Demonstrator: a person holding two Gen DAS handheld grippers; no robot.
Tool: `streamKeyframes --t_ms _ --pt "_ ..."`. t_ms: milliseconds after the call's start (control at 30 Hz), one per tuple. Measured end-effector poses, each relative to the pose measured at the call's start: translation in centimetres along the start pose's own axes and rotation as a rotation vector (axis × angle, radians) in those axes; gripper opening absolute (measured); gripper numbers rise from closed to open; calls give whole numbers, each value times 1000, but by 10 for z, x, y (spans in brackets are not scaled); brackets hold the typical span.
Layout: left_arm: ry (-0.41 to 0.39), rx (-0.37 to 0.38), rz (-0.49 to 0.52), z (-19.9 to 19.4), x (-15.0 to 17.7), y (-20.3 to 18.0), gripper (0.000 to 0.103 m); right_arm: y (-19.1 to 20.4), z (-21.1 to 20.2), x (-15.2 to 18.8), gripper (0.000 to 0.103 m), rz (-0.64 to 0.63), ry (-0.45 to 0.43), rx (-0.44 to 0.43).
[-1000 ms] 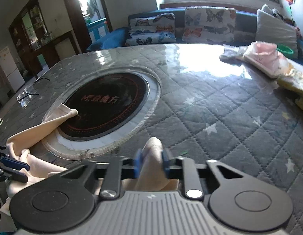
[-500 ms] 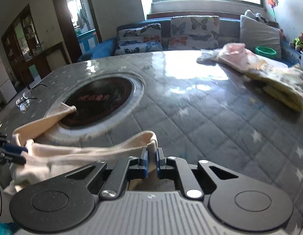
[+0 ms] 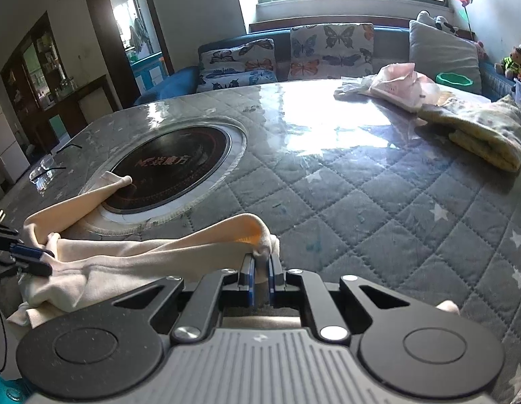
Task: Fold clothes
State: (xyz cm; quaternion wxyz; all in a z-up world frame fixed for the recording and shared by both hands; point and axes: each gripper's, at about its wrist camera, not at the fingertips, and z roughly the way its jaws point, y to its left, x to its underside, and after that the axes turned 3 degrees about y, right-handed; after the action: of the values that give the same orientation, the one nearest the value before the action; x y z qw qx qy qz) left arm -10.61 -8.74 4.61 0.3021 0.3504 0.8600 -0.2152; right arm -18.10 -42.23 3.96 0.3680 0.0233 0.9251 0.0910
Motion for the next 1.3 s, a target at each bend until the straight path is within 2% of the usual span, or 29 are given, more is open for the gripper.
streamKeyframes --t_ms 133,267,500,600,767,867,967,1067,1133,1200,1233,1300 --pt "-78 -87 84 -6 -15 -3 10 2 2 -14 6 -18 -21 18" --pt "-144 -164 120 -5 -44 8 9 8 7 -32 6 -43 -46 36" --pt "-216 -316 106 18 -93 51 9 17 28 -75 6 -33 -102 76" --pt "-206 -339 54 33 -105 73 9 20 43 -90 6 -17 -106 90" --pt "-137 -376 50 67 -111 92 9 23 68 -102 6 -13 -71 108" --pt "-145 -398 45 73 -115 98 9 25 83 -110 5 -15 -49 122" --pt "-173 -409 15 71 -123 107 9 25 86 -119 5 4 -87 136" --pt "-169 -417 -11 79 -131 114 10 25 100 -124 5 12 -87 172" --pt "-134 -407 -28 88 -132 119 14 24 110 -127 6 16 -83 198" --pt "-104 -415 -55 92 -130 125 18 24 123 -126 7 13 -44 204" --pt "-99 -418 -71 92 -129 127 23 24 127 -125 11 7 -34 205" --pt "-97 -418 -106 88 -123 136 25 27 128 -121 12 -3 -28 212"
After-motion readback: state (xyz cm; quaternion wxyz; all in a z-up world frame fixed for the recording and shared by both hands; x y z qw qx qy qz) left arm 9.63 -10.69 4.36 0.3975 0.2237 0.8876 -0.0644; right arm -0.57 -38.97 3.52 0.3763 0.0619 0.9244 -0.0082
